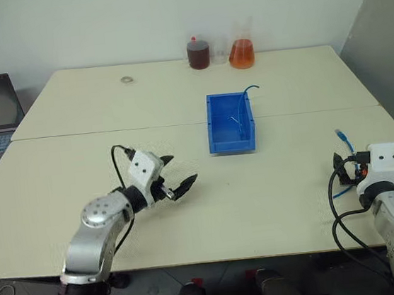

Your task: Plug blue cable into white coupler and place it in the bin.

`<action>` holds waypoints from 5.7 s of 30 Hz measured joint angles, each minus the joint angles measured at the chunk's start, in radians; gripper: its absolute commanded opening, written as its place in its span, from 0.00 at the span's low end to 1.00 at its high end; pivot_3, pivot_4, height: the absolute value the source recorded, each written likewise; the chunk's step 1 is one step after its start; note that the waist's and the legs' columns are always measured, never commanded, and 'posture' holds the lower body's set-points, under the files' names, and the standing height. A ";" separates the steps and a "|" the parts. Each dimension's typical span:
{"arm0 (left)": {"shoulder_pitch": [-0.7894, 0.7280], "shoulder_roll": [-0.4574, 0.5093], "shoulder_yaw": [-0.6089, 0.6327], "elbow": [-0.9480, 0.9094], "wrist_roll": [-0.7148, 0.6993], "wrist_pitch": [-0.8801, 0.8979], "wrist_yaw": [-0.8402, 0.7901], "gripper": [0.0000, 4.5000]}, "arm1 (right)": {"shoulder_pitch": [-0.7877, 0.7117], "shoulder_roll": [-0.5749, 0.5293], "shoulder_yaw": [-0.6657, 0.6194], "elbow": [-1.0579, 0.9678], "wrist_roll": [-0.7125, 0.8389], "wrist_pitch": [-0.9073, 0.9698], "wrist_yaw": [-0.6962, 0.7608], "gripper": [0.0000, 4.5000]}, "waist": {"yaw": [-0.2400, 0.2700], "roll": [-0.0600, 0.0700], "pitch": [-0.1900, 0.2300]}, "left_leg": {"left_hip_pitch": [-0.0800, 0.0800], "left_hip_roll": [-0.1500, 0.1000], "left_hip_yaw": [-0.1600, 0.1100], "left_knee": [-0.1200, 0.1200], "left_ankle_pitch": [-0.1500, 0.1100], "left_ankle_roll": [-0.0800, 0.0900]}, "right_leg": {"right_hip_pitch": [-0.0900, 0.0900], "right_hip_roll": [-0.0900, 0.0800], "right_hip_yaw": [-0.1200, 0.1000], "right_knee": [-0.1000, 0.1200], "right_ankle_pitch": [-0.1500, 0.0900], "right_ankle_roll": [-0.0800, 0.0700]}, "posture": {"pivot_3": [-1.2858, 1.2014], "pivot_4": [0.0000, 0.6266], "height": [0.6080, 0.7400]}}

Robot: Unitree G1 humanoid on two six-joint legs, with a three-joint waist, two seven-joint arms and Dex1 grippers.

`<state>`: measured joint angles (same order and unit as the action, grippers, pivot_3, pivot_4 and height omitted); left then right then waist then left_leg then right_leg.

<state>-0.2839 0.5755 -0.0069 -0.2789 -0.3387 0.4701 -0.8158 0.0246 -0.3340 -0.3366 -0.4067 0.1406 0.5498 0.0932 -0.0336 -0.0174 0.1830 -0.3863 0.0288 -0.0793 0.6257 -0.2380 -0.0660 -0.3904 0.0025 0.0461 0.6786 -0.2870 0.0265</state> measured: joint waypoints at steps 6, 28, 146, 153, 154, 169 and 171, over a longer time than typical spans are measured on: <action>-0.215 0.012 -0.144 0.069 -0.013 -0.042 -0.215 1.00 | -0.041 -0.037 0.002 0.034 0.019 0.021 0.047 0.98 | 0.001 0.000 0.001 | -0.001 -0.001 0.000 0.000 0.000 0.000 | 0.000 0.000 0.000 -0.001 0.000 0.001 | 0.52 0.24 1.00; -0.445 -0.181 -0.286 0.488 0.127 -0.329 -0.355 1.00 | -0.304 -0.284 -0.013 0.706 0.118 -0.120 0.433 0.95 | -0.001 -0.001 0.001 | -0.002 0.000 0.000 0.002 0.000 0.001 | 0.000 0.001 0.001 0.000 0.000 0.000 | 0.52 0.24 1.00; -0.451 0.050 -0.195 1.121 0.234 -0.688 -0.678 0.72 | -0.339 -0.316 0.310 -0.146 0.442 0.394 0.706 1.00 | 0.000 -0.002 0.005 | -0.001 0.001 -0.002 0.005 -0.009 0.000 | 0.001 0.001 -0.003 0.003 -0.002 -0.006 | 0.52 0.24 1.00; -0.486 0.024 -0.182 1.198 0.257 -0.740 -0.657 0.41 | -0.335 -0.322 0.308 -0.142 0.445 0.394 0.680 1.00 | 0.000 -0.002 0.005 | -0.001 0.000 -0.002 0.006 -0.009 0.000 | 0.001 0.001 -0.003 0.003 -0.002 -0.006 | 0.52 0.24 1.00; -0.489 0.021 -0.182 1.200 0.261 -0.741 -0.657 0.36 | -0.335 -0.322 0.308 -0.142 0.445 0.393 0.676 1.00 | 0.001 -0.002 0.005 | -0.001 0.000 -0.002 0.006 -0.009 0.000 | 0.001 0.001 -0.003 0.003 -0.002 -0.006 | 0.52 0.24 1.00; -0.449 0.018 -0.147 1.103 0.255 -0.633 -0.655 0.05 | -0.361 -0.322 0.312 -0.136 0.481 0.397 0.665 1.00 | -0.001 -0.001 0.005 | -0.001 0.001 -0.002 0.006 -0.009 0.000 | 0.001 0.001 -0.003 0.003 -0.002 -0.006 | 0.52 0.24 1.00; -0.432 0.000 -0.132 1.009 0.216 -0.481 -0.627 0.05 | -0.382 -0.301 0.301 -0.136 0.512 0.413 0.641 1.00 | -0.001 -0.001 0.005 | -0.002 0.001 -0.003 0.007 -0.009 0.000 | 0.001 0.001 -0.003 0.004 -0.002 -0.006 | 0.52 0.24 1.00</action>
<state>-0.7162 0.5751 -0.1391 0.7301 -0.1224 -0.0104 -1.4426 -0.3571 -0.6348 -0.0359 -0.5426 0.6523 0.9632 0.7337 -0.0347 -0.0189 0.1878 -0.3886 0.0294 -0.0822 0.6322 -0.2472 -0.0656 -0.3895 0.0037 0.0428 0.6821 -0.2893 0.0207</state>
